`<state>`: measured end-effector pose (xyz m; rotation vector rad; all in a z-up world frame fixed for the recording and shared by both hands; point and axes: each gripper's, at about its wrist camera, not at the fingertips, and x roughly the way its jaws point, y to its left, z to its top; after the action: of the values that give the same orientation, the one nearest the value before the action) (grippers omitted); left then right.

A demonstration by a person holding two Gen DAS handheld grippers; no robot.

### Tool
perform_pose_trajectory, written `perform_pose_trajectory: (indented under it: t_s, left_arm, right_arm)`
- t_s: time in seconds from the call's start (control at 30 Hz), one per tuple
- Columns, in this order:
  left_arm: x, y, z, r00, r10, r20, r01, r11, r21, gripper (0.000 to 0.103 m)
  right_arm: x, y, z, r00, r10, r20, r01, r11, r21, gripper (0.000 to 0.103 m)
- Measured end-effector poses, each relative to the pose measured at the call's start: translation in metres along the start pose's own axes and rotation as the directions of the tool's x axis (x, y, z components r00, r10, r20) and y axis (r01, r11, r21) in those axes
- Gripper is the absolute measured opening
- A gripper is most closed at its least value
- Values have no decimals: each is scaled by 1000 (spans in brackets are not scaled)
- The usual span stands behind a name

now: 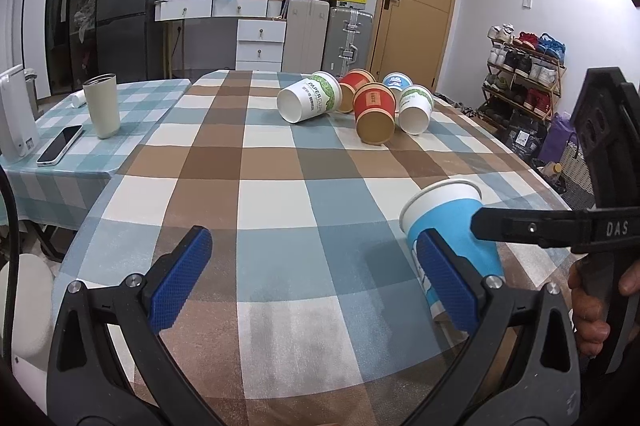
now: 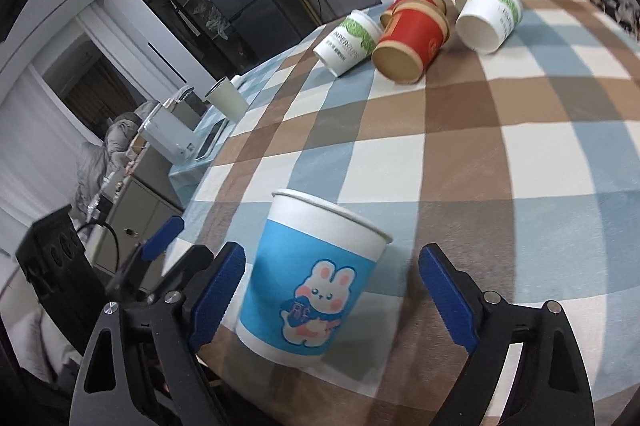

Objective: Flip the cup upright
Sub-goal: 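Hold the blue rabbit cup upright in the right gripper and carry it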

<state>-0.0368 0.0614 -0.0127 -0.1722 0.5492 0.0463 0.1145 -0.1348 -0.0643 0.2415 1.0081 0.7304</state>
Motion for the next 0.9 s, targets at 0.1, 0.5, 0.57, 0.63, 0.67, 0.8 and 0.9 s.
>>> perform_pose_trajectory:
  t_s: [0.1, 0.5, 0.57, 0.63, 0.67, 0.8, 0.9]
  left_arm:
    - [0, 0, 0, 1000, 0, -1, 0, 1000, 1, 102]
    - [8, 1, -4, 1000, -4, -13, 4, 1000, -9, 102]
    - [8, 0, -4, 1000, -5, -14, 5, 1000, -8, 102]
    - [9, 0, -4, 1000, -6, -14, 5, 1000, -7, 102]
    - [9, 0, -4, 1000, -6, -14, 6, 1000, -7, 102]
    - [10, -1, -4, 1000, -6, -17, 6, 1000, -7, 102]
    - [12, -3, -4, 1000, -10, -20, 10, 1000, -7, 102]
  right_arm:
    - [8, -2, 6, 998, 38, -40, -36, 998, 48, 86]
    - [22, -21, 23, 978, 153, -143, -128, 978, 167, 69]
    - [22, -21, 25, 977, 161, -140, -137, 977, 165, 68]
    - [18, -21, 25, 978, 161, -130, -141, 978, 153, 67]
    - [15, -19, 24, 980, 157, -122, -139, 980, 142, 66]
    - [-2, -17, 26, 991, 125, -57, -119, 989, 88, 66]
    - [-20, -13, 30, 996, 80, 29, -80, 997, 23, 66]
